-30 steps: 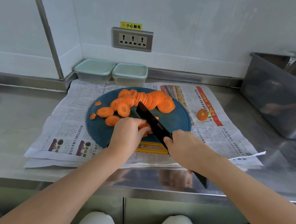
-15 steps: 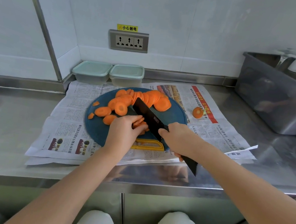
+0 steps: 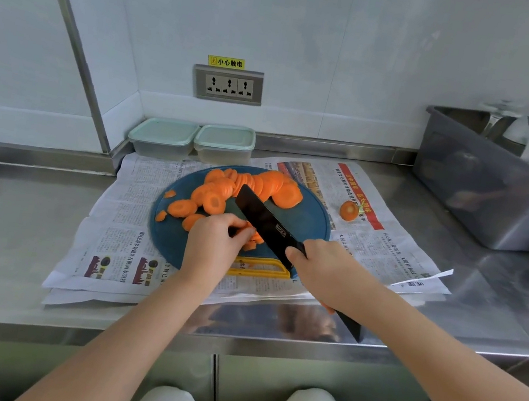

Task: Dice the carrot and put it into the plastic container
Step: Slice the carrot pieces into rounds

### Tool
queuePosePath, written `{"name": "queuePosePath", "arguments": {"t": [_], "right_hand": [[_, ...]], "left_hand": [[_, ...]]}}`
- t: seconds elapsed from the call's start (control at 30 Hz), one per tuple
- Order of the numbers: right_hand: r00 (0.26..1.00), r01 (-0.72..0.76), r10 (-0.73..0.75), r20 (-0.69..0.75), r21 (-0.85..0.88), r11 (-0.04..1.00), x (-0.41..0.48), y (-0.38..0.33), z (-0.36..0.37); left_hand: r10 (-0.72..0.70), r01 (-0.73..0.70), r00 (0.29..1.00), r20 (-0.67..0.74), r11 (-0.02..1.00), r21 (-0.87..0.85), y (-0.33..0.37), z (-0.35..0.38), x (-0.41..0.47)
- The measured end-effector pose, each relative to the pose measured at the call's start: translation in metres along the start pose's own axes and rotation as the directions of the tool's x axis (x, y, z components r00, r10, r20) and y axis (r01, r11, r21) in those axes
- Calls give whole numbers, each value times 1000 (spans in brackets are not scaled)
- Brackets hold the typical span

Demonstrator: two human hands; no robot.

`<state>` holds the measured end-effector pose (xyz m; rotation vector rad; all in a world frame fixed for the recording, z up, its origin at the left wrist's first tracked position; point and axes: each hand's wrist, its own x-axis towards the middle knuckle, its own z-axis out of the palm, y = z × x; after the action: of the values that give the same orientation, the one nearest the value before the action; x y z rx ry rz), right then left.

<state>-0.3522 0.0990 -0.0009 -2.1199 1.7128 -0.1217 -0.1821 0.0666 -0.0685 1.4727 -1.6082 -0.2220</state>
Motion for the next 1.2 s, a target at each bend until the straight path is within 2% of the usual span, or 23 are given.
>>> {"name": "queuePosePath", "arguments": {"t": [0.3, 0.47, 0.53, 0.6, 0.77, 0.87, 1.0, 1.1, 1.2], "right_hand": [[1000, -16, 15, 23, 34, 999, 3, 2, 4], [999, -48, 49, 10, -36, 998, 11, -2, 13], [997, -73, 74, -24, 38, 997, 10, -8, 13], [998, -64, 64, 1, 41, 997, 12, -14, 13], [996, -65, 70, -52, 93, 993, 34, -20, 20], [990, -139, 141, 8, 234, 962, 37, -15, 12], [978, -190, 154, 141, 296, 936, 35, -8, 4], [975, -192, 146, 166, 309, 931, 38, -6, 3], [974, -190, 136, 182, 324, 927, 38, -4, 2]], "left_hand": [[-8, 6, 1000, 29, 999, 43, -1, 2, 1], [-5, 4, 1000, 17, 998, 63, -4, 5, 2], [-12, 11, 1000, 25, 999, 53, -4, 5, 3], [-19, 17, 999, 37, 999, 47, -3, 4, 3], [-46, 47, 997, 60, 999, -13, -3, 0, 2], [-47, 50, 996, 77, 998, -42, -5, -6, 4], [-107, 125, 979, 171, 987, -99, -8, -18, 1], [-88, 98, 967, 240, 995, -32, -7, -23, -3], [-35, 9, 977, 211, 992, 123, -5, -19, -12]]}}
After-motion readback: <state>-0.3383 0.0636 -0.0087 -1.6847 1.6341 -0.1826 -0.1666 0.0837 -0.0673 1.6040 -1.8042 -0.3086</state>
